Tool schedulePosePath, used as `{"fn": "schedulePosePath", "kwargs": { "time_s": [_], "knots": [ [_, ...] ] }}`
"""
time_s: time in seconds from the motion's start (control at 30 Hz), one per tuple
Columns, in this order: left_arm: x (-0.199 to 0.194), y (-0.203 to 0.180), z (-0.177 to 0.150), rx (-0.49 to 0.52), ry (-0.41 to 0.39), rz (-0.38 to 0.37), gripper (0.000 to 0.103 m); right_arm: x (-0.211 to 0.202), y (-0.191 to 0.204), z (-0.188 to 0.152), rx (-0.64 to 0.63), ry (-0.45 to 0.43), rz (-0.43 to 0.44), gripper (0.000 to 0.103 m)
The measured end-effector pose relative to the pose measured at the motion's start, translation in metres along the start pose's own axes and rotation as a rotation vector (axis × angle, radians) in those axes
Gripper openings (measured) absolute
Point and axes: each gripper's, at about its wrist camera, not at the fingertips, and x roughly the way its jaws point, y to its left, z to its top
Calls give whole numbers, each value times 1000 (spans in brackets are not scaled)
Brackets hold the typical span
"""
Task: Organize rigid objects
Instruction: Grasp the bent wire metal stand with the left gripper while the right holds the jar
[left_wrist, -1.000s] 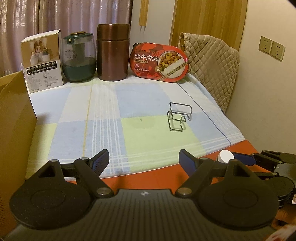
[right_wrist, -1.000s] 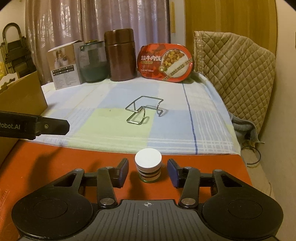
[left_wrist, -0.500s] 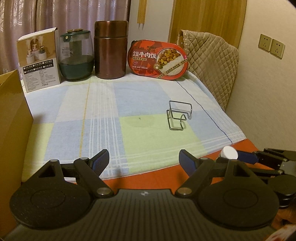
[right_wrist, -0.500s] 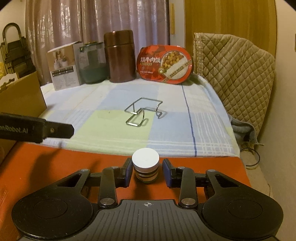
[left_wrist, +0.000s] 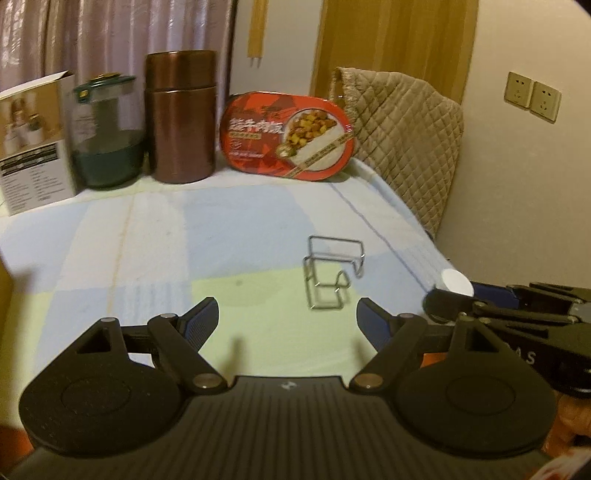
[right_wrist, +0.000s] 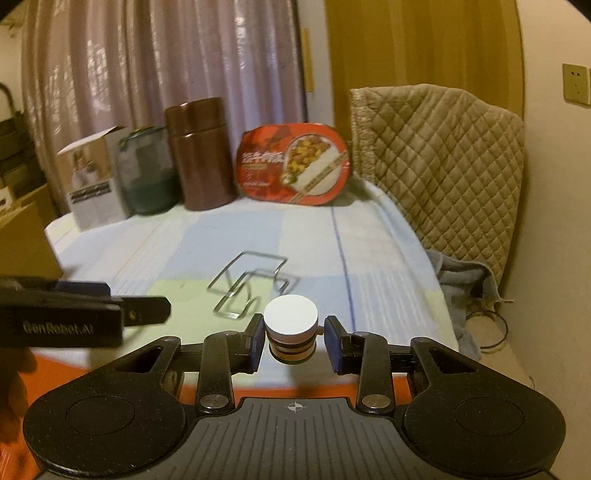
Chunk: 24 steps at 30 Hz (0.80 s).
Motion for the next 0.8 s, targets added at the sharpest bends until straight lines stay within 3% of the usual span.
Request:
{"fn": "schedulePosePath", "kwargs": {
  "time_s": [0.2,0.3,0.6,0.67,0.8],
  "knots": [
    [28,-16,5,41,6,-27,66,17,-13,6,28,6,-34,31],
    [40,-20,8,29,5,-26,48,22,-20,8,35,0,-46,31],
    [66,-29,9,49,24,-36,40,24,-35,6,84,1,-63,31],
    [70,-31,8,60,30,-33,28,24,-36,7,89,-1,-64,31],
    [65,-30,7,59,35,-21,26,24,-37,7,92,7,-60,31]
  ]
}}
